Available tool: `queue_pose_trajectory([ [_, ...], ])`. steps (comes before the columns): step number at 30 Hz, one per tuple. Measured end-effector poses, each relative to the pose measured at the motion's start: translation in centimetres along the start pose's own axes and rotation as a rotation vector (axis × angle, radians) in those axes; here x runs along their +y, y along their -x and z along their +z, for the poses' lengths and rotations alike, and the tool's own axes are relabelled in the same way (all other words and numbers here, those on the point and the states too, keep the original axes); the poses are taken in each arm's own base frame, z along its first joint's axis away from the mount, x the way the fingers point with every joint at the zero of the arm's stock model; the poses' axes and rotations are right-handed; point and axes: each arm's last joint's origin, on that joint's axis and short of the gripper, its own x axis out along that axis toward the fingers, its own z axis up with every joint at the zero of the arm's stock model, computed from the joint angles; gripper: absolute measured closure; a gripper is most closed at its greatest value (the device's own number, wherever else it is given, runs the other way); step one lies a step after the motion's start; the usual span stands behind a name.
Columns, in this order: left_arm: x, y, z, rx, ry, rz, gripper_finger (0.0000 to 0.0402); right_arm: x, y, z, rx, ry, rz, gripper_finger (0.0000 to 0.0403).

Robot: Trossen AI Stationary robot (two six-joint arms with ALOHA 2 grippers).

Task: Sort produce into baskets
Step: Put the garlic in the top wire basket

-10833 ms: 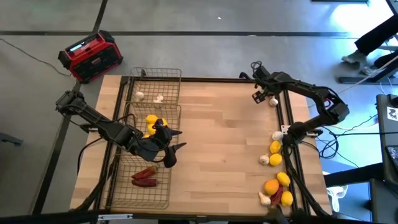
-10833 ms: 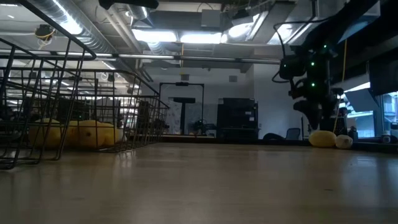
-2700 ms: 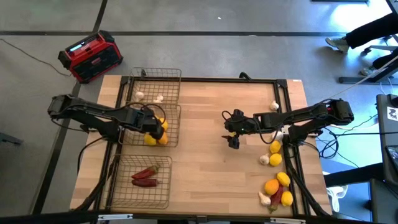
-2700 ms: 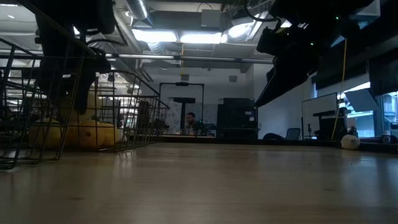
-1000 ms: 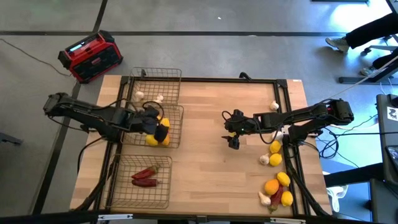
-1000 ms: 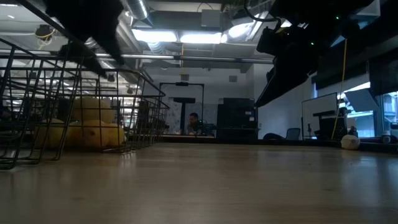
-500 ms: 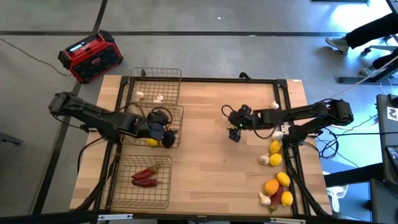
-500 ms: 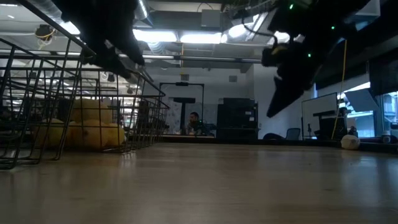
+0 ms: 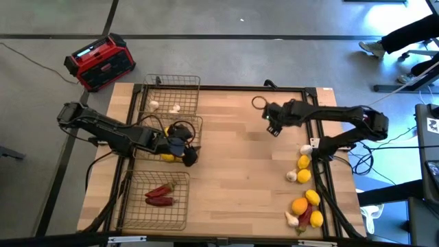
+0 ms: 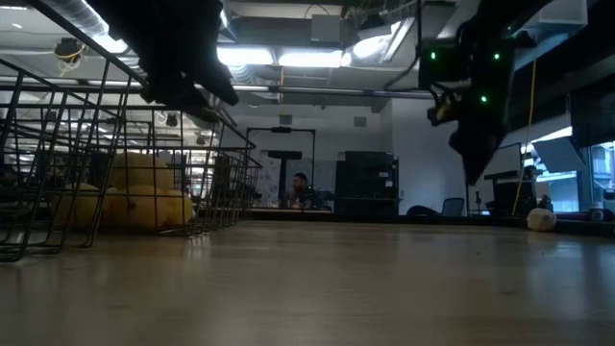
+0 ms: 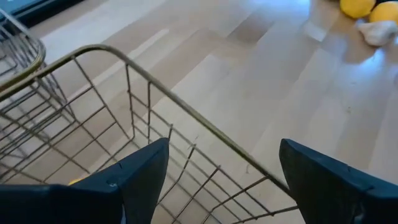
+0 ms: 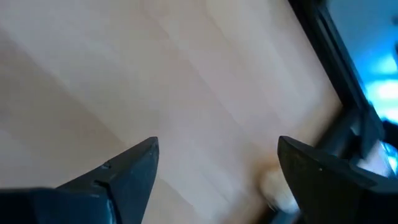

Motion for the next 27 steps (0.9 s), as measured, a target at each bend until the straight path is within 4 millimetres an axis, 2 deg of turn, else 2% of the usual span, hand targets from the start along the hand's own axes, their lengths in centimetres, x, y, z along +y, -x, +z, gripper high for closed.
queue_pose_trajectory([
  [9,-0.5,0.2,0.1,-0.026,-0.033,-0.033,0.0101,-4.5,-1.9,-0.5,0.184,-0.117,-0.063,0.008],
  [19,-0.6,0.2,0.0,-0.024,-0.042,-0.037,0.0101,-7.0,-3.2,-0.5,0.252,-0.231,-0.006,0.008],
  [27,-0.5,0.2,0.0,-0.024,-0.042,-0.036,0.0101,-8.5,-6.1,-0.6,0.388,-0.267,0.007,0.008],
])
